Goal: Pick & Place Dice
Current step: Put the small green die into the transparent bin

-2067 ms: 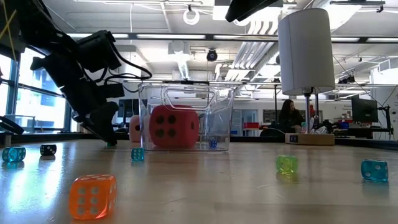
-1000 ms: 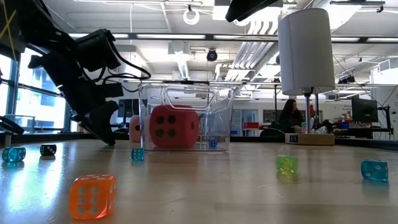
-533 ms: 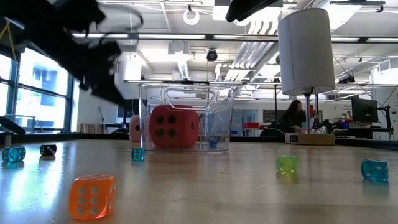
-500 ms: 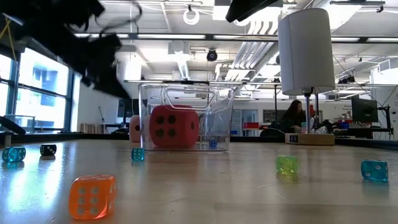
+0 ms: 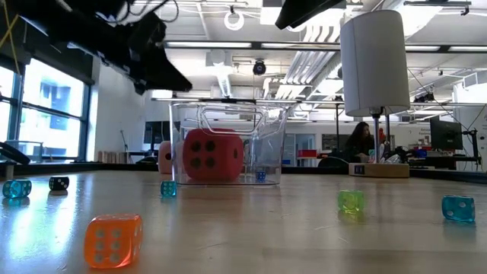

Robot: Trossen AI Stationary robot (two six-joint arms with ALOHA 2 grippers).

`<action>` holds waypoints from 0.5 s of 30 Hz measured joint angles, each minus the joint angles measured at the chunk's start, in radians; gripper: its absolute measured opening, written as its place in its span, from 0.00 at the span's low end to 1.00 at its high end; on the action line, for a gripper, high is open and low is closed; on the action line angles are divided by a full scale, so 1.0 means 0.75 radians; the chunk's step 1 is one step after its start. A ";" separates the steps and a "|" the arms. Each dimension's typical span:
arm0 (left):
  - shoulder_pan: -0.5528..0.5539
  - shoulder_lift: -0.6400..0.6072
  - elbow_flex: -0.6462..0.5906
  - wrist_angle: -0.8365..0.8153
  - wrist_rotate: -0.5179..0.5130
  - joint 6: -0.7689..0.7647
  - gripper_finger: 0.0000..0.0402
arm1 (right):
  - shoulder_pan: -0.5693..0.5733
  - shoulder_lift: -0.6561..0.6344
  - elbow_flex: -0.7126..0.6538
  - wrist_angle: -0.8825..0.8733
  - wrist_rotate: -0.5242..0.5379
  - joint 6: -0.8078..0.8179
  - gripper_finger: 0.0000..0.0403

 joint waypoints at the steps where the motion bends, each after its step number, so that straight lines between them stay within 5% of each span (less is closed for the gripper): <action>1: 0.019 0.028 -0.001 0.019 0.007 0.000 0.15 | 0.000 0.000 0.000 0.000 -0.012 0.001 0.99; 15: 0.051 0.249 0.001 0.229 -0.010 0.198 0.23 | 0.001 0.000 0.000 -0.002 -0.135 0.118 0.99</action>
